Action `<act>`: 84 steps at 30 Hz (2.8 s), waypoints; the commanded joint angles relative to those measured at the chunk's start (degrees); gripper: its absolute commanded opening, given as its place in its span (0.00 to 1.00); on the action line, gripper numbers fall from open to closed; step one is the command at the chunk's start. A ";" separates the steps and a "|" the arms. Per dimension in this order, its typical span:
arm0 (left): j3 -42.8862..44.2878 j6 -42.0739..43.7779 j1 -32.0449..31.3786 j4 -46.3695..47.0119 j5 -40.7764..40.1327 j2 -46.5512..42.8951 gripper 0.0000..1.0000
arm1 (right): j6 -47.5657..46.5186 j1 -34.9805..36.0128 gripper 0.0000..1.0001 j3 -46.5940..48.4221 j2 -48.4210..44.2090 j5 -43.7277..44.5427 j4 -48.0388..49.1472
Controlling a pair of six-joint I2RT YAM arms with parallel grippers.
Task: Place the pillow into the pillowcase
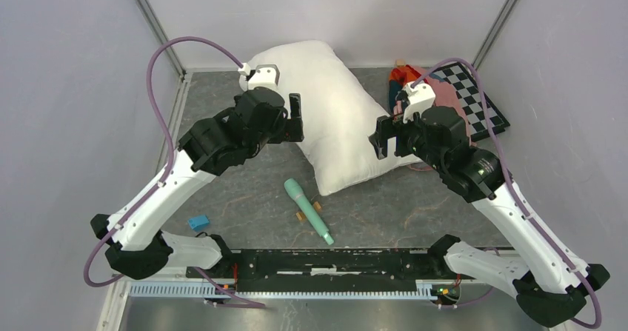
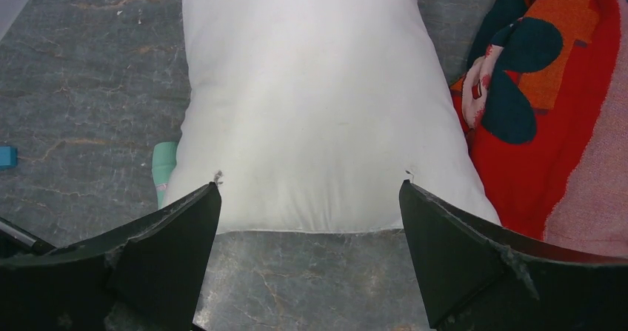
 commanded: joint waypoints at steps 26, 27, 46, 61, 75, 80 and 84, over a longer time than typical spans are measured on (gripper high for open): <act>8.41 5.57 22.09 22.15 23.11 32.03 1.00 | 3.47 0.29 0.97 -16.55 2.70 -1.32 9.45; 9.26 5.35 22.05 22.82 23.28 34.68 1.00 | 3.54 0.29 0.97 -17.86 3.75 -1.11 10.60; -22.96 -5.73 29.93 23.82 10.53 8.84 0.02 | 4.60 0.79 0.00 3.39 31.18 -0.18 19.93; -14.82 -2.97 49.07 25.57 19.32 20.08 0.02 | -3.35 -3.30 0.88 32.19 43.70 7.84 8.90; -14.71 -1.79 43.49 27.65 29.29 9.93 1.00 | -2.71 -34.77 0.98 -4.07 22.86 1.20 17.08; -14.69 -1.88 35.84 26.03 28.62 4.36 1.00 | -1.38 -39.09 0.94 -5.91 27.87 -1.09 18.31; -16.94 -2.74 28.43 26.03 27.92 0.43 1.00 | -1.46 -40.36 0.78 -8.91 29.37 -1.28 20.56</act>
